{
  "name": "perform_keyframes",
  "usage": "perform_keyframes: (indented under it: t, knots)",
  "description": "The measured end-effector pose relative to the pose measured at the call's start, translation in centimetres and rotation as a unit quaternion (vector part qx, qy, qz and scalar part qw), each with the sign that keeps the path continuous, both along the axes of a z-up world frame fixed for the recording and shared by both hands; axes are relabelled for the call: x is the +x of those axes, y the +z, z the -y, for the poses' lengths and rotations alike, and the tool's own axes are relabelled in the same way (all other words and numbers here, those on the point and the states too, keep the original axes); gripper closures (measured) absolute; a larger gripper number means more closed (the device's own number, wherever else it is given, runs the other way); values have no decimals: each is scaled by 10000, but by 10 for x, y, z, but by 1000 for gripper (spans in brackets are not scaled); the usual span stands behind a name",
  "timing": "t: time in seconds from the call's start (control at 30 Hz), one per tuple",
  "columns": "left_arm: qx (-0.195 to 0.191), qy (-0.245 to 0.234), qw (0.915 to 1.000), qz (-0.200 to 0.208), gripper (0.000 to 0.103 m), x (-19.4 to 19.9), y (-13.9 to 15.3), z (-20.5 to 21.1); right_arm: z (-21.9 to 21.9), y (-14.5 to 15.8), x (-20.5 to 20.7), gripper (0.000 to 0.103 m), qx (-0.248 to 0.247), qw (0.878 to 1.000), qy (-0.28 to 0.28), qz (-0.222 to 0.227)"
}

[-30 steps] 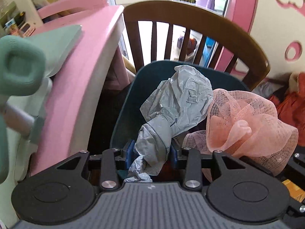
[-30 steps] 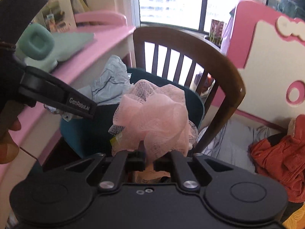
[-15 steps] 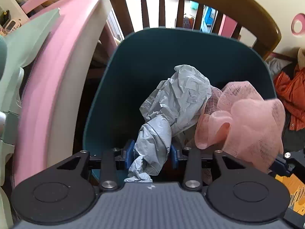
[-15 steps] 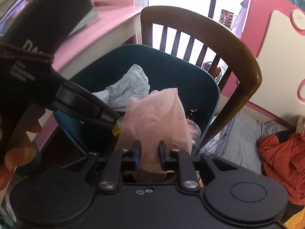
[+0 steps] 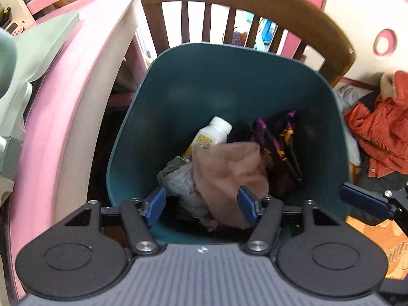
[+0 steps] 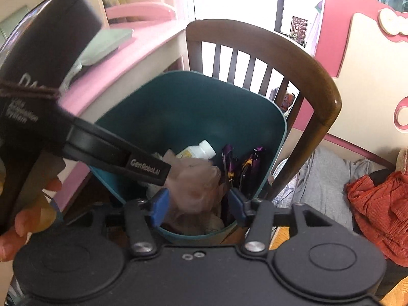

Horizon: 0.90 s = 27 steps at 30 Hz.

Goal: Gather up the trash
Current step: 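Open both tools to drop the bag and mesh into the wastebasket, then lower both tools toward the snack packet and stick sachet on the floor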

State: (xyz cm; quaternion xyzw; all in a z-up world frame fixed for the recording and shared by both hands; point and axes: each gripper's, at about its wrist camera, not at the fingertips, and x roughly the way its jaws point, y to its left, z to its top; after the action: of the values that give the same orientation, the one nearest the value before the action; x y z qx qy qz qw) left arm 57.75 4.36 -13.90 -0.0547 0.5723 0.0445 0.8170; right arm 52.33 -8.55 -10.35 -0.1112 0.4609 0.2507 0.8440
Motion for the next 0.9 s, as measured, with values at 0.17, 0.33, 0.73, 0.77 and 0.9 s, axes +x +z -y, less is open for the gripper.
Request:
perform_keyframes:
  t: [0.17, 0.33, 0.73, 0.77, 0.9]
  knots:
    - [-189, -58, 9995, 254, 36, -18, 18, -2, 6, 13, -11, 41, 118, 9999, 18, 116]
    - [-267, -141, 9984, 484, 36, -43, 36, -5, 12, 23, -25, 38, 249, 9996, -25, 145]
    - [-376, -98, 9952, 898, 28, -121, 61, -31, 21, 37, -77, 16, 694, 9974, -82, 200]
    - [-359, -107, 9950, 931, 24, -128, 61, -33, 22, 37, -82, 14, 756, 9969, -97, 200]
    - [-270, -122, 9944, 1011, 24, -154, 53, -36, 23, 29, -98, 6, 884, 9959, -116, 134]
